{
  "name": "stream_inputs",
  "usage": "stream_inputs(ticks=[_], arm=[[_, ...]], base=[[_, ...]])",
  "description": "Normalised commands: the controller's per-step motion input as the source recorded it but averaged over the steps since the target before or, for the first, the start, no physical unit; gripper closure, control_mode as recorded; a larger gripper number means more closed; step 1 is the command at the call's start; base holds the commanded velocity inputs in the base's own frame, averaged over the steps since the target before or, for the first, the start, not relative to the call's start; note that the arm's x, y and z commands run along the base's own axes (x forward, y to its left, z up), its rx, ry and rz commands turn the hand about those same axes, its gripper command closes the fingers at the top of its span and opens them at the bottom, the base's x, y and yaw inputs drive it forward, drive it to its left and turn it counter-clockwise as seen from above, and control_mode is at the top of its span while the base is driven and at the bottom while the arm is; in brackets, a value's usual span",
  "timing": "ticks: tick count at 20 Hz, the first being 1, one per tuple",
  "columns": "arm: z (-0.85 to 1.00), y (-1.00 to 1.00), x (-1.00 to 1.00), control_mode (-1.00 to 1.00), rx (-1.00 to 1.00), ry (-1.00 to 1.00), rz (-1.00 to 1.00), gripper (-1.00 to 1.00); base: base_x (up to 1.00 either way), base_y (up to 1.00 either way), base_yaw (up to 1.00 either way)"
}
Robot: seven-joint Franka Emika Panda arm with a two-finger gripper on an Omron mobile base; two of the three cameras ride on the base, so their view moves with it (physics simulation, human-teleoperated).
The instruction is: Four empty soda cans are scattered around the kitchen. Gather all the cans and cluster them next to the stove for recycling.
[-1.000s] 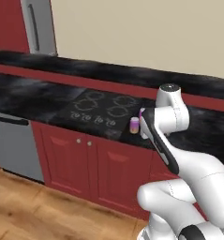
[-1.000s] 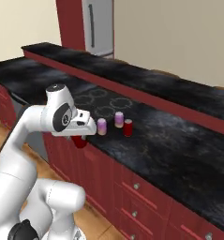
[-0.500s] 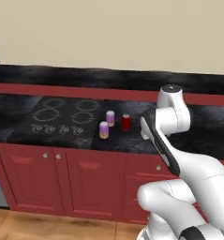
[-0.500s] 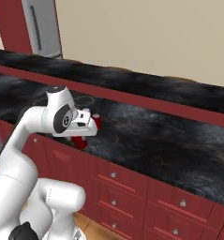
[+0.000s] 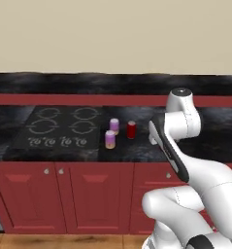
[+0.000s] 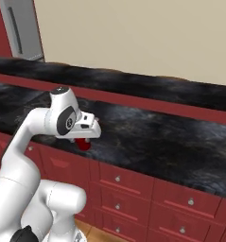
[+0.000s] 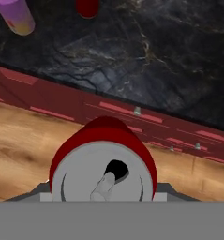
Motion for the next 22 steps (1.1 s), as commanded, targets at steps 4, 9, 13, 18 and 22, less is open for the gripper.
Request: stream_inputs(ticks=[4, 9, 13, 18, 22], arm=[[0.0, 0.0, 0.0, 1.0, 0.0, 0.0, 0.0, 1.0], [0.0, 0.0, 0.0, 1.0, 0.0, 0.0, 0.0, 1.0], [0.0, 0.0, 0.0, 1.0, 0.0, 0.0, 0.0, 1.0], [0.0, 0.0, 0.0, 1.0, 0.0, 0.0, 0.0, 1.0], [-0.09, 0.03, 0.24, -1.0, 0.0, 0.03, -0.03, 1.0]], base=[[0.17, 0.51, -0.09], [0.34, 0.46, -0.09], [0.39, 0.33, -0.09], [0.3, 0.16, -0.05], [0.18, 0.04, -0.03]])
